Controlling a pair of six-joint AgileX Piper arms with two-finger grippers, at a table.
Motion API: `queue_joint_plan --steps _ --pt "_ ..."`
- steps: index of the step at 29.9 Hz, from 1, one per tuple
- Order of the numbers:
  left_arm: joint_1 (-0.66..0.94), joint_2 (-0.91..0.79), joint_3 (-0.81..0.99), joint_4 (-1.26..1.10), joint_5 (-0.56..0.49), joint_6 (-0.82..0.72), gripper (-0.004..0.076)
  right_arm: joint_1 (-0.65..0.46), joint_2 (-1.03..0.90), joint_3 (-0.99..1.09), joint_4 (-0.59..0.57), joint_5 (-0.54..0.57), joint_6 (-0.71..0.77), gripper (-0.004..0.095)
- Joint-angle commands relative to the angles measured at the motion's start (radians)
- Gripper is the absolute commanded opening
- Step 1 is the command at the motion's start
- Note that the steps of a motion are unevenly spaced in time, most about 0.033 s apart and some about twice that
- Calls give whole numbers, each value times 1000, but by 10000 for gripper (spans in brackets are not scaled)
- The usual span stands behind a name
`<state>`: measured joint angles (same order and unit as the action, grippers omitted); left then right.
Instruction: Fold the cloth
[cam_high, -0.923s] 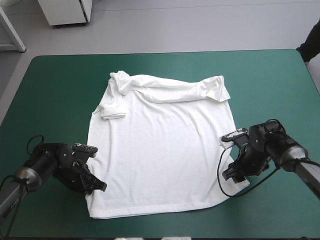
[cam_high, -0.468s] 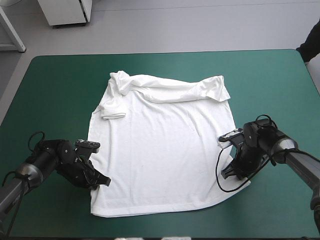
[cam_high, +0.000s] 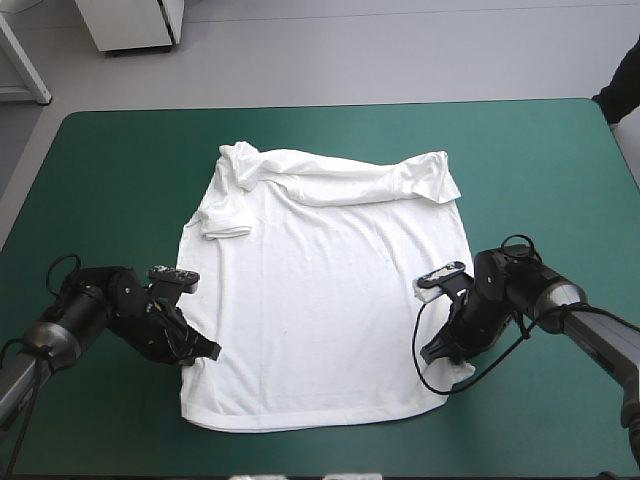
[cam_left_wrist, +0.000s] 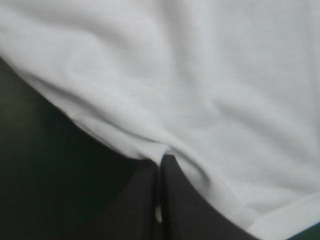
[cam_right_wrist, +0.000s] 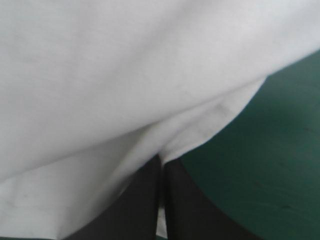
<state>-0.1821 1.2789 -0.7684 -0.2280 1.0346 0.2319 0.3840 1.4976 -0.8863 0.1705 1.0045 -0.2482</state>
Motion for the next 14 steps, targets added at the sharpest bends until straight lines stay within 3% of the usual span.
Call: queue_joint_plan --steps 1,7,14 --pt "-5 -85 -126 -19 52 -1 -9 13 -54 -95 57 21 14 -17" --pt "-5 -163 -389 -19 180 -1 -9 13 -160 -376 -21 134 46 -17" --pt "-5 -181 -773 -28 214 -4 -9 13 -223 -757 -28 169 49 -17"
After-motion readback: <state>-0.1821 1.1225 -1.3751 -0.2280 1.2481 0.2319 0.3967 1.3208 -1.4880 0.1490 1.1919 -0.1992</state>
